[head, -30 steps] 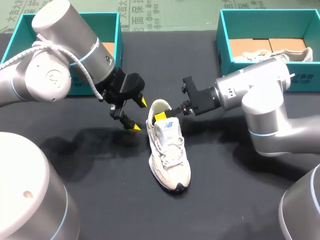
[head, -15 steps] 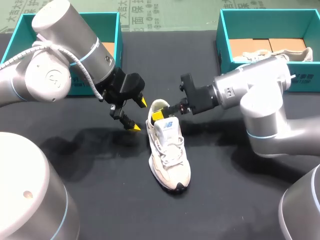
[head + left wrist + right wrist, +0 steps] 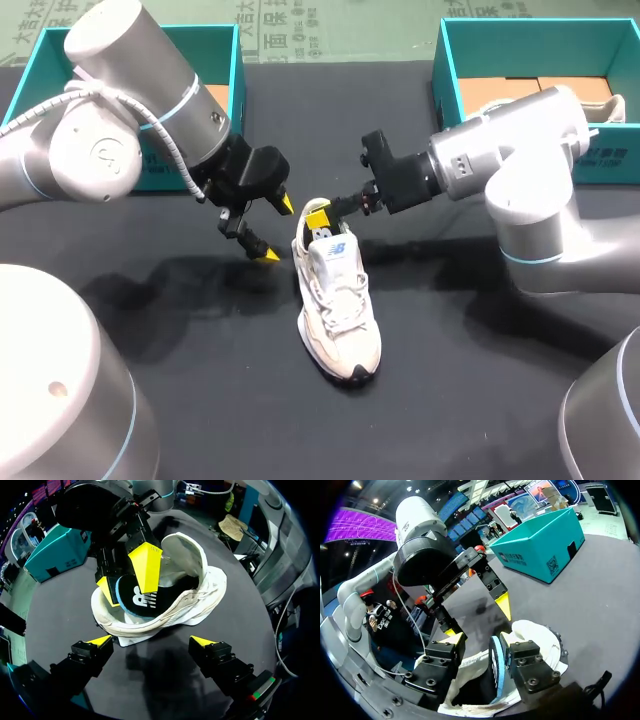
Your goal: Take the shoe out of the shoebox, open the shoe tongue, remove and reinsert the insole, then place the shoe into the shoebox
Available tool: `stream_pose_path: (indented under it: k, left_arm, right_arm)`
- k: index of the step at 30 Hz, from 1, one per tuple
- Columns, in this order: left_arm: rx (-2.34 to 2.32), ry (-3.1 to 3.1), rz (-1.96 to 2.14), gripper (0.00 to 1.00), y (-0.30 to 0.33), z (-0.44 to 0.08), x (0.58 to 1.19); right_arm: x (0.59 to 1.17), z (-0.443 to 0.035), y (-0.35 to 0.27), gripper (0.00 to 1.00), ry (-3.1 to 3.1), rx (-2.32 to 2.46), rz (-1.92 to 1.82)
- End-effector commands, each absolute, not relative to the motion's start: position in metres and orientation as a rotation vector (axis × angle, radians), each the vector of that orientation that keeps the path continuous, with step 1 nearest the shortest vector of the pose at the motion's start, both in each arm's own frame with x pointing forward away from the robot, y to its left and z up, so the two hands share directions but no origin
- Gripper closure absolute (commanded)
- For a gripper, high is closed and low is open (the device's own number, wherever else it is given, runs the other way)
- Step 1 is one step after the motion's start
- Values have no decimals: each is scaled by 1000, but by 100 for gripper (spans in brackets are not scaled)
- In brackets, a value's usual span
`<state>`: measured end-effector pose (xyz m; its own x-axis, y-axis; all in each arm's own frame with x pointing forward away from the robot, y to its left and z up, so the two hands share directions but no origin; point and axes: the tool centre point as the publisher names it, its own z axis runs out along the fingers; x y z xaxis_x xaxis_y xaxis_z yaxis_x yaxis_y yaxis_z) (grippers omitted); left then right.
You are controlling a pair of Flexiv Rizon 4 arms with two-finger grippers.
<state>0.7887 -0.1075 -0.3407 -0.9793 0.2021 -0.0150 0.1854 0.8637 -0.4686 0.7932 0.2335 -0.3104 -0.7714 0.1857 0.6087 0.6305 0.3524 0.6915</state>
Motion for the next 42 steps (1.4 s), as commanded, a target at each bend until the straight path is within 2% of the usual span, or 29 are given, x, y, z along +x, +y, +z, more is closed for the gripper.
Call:
stream_pose_path:
  k: [1,17,32,42]
  left_arm:
    - [-309,-3007,740,0,-101,-338,787]
    - [-414,-2967,664,0,-68,-322,784]
    - [-470,-2957,566,0,-30,-310,792]
    - [-571,-2923,538,0,-4,-303,799]
  right_arm:
    - [789,-301,227,52,-2219,-733,-1396]
    - [814,-279,194,51,-2340,-837,-1309]
    - [849,-264,181,51,-2479,-1009,-1029]
    - [852,-253,181,55,-2563,-1137,-836]
